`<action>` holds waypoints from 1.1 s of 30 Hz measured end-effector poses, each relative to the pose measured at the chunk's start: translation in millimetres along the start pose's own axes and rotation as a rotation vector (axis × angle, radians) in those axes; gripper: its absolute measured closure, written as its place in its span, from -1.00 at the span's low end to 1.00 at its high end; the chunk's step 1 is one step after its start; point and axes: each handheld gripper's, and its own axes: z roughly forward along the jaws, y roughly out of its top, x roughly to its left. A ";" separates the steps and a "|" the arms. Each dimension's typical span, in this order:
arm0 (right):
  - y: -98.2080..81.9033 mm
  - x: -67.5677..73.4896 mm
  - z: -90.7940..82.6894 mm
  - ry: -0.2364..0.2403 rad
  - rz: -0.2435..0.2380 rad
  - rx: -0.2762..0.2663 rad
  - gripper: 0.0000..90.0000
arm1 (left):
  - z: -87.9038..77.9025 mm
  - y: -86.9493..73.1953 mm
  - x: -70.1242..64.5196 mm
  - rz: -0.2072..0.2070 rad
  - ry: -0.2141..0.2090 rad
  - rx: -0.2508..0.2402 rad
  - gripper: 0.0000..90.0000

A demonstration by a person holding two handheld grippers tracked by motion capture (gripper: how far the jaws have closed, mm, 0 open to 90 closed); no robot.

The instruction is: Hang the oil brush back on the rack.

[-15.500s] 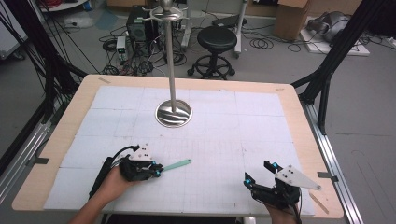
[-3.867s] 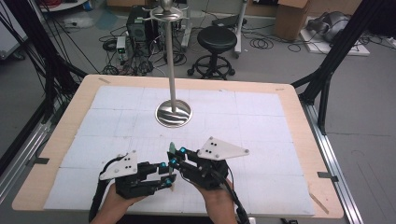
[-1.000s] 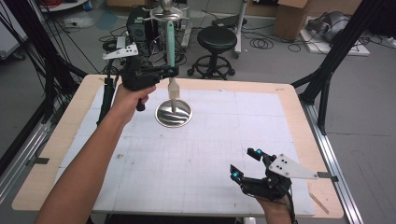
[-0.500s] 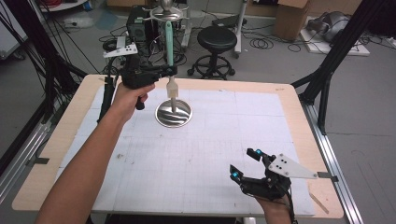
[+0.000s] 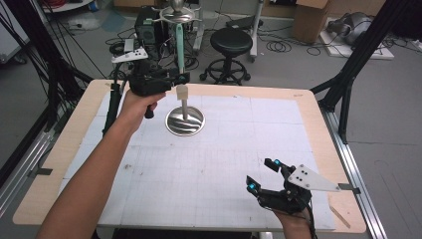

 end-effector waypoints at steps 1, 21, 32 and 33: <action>0.0 0.1 -1.0 -0.007 -0.006 -0.003 -0.59 | -2.9 -1.0 -1.7 0.008 0.005 -0.007 -0.04; -6.8 -11.3 -10.3 -0.132 -0.017 0.009 -0.61 | -95.4 -67.8 -41.7 0.134 0.058 -0.021 -0.58; -18.5 -14.8 -10.0 -0.135 0.001 0.040 -0.62 | -134.0 -131.0 -58.6 0.119 0.077 -0.002 -0.56; -19.2 -15.1 -9.6 -0.133 -0.002 0.041 -0.62 | -135.7 -134.1 -59.4 0.118 0.080 -0.002 -0.56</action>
